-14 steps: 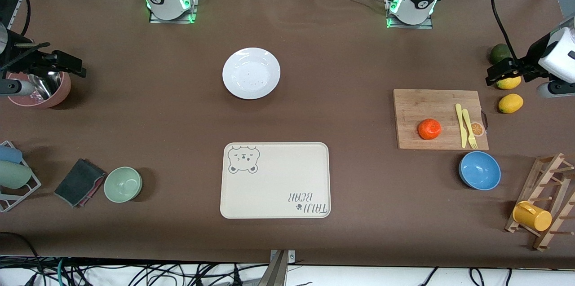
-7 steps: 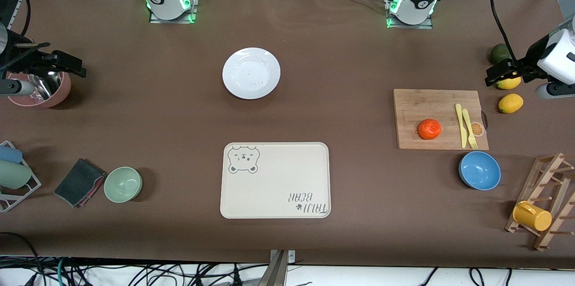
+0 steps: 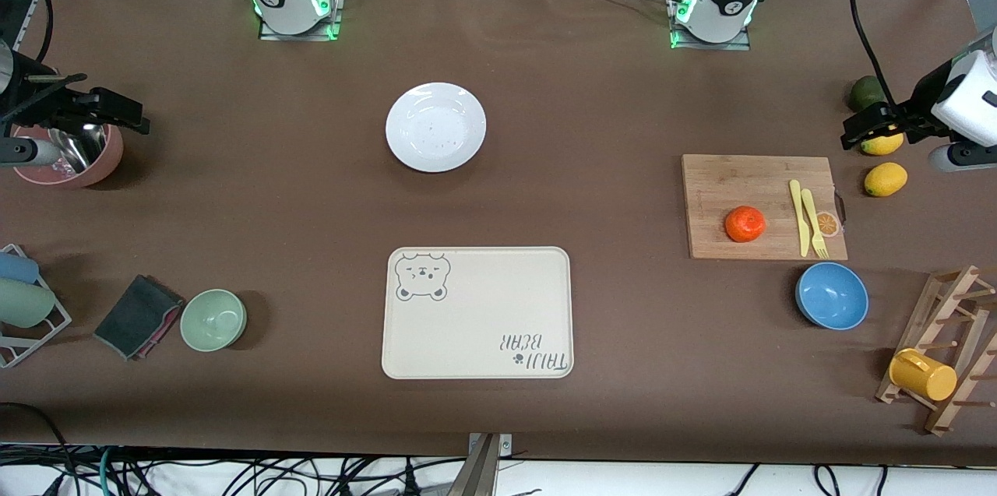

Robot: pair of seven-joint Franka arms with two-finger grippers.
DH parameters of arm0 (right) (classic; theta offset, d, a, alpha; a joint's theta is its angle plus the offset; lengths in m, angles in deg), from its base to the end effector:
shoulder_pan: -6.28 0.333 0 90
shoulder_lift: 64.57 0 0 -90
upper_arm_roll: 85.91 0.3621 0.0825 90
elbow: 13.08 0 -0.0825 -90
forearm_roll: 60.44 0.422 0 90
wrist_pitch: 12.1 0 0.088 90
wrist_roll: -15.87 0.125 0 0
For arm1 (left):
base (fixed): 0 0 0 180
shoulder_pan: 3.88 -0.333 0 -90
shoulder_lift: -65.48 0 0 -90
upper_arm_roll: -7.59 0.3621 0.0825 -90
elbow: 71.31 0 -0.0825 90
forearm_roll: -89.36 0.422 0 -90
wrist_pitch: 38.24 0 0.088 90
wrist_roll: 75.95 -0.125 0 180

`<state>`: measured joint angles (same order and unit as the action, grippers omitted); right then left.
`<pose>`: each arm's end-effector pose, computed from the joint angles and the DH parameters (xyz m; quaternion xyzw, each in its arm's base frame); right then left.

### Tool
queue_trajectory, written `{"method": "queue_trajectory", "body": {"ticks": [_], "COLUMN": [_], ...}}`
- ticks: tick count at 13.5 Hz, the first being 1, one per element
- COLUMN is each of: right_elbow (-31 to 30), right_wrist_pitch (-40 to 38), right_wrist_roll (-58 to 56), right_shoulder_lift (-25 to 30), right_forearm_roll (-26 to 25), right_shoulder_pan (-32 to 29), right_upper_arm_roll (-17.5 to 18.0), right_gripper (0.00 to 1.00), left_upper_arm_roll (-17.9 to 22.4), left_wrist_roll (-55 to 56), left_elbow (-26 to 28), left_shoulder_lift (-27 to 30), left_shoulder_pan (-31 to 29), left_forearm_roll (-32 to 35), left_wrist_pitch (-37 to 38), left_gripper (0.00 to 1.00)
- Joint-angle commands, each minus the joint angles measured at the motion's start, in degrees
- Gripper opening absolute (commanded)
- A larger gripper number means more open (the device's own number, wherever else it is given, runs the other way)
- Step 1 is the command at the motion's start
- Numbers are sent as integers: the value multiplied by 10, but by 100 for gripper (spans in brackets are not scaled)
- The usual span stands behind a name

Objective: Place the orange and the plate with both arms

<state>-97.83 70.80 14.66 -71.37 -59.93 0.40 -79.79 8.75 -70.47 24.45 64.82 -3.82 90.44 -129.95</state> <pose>0.6169 -0.0003 0.6174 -0.9970 -0.0129 0.0750 0.0114 0.5925 0.0136 0.5971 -0.9975 -0.0567 0.0407 0.0111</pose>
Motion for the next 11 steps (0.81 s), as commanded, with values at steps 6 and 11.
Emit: {"method": "queue_trajectory", "body": {"ticks": [6, 11], "right_elbow": [0, -1], "right_wrist_pitch": [-1, -1], "right_wrist_roll": [-2, -2], "right_shoulder_lift": [2, 2], "right_forearm_roll": [10, 10], "right_shoulder_pan": [-3, -3], "right_upper_arm_roll": [0, 0], "right_gripper": [100, 100], "left_upper_arm_roll": [-2, -1], "left_wrist_roll": [-6, 3], "left_elbow": [-2, -15], "left_shoulder_lift": [-4, -25], "left_shoulder_pan": [-1, -1], "left_forearm_roll": [-10, -19], "left_wrist_pitch": [6, -3], "left_gripper": [100, 100]}}
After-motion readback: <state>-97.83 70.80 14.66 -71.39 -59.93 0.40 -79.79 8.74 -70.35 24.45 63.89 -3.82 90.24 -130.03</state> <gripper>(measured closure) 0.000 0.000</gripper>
